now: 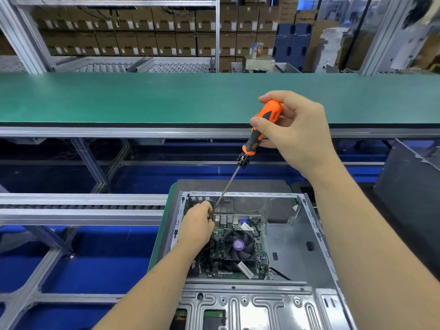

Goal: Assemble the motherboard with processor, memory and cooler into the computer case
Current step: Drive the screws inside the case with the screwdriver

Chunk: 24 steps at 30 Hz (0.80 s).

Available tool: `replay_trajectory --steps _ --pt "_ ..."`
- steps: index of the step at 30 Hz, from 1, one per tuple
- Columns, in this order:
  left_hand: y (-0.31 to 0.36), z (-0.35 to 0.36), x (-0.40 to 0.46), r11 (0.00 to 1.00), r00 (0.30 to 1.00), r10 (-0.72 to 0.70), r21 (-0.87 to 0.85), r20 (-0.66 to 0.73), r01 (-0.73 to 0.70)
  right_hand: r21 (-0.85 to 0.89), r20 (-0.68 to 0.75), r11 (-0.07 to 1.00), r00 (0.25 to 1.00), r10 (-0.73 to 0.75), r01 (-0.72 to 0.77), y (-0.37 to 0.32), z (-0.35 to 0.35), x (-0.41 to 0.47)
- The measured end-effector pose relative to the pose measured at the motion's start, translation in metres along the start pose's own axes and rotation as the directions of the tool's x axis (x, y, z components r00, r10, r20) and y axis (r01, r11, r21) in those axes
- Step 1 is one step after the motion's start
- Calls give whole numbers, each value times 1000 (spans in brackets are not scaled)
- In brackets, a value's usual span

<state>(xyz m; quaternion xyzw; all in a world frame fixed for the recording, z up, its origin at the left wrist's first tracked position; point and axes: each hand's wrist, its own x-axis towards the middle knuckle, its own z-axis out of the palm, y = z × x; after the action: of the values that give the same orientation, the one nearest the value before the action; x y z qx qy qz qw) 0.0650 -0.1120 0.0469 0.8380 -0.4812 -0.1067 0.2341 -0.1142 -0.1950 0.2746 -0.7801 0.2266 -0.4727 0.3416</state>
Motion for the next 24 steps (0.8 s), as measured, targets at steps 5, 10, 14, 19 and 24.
replay_trajectory --steps 5,10,14,19,24 --pt "-1 1 0 1000 1000 1 -15 -14 -2 5 -1 1000 1000 1 0 0 0 2" --pt "-1 2 0 999 1000 -16 -33 -21 15 21 14 1000 1000 4 -5 -1 1 1" --pt "-1 3 0 998 999 -27 -62 -42 24 8 6 1000 1000 7 -7 -2 1 -1" --pt "-2 5 2 997 998 -39 -69 -49 35 6 2 1000 1000 18 -18 -3 -1 -2" --pt "-2 5 1 1000 999 -7 -27 -51 5 -4 2 1000 1000 14 -14 -4 -1 -3"
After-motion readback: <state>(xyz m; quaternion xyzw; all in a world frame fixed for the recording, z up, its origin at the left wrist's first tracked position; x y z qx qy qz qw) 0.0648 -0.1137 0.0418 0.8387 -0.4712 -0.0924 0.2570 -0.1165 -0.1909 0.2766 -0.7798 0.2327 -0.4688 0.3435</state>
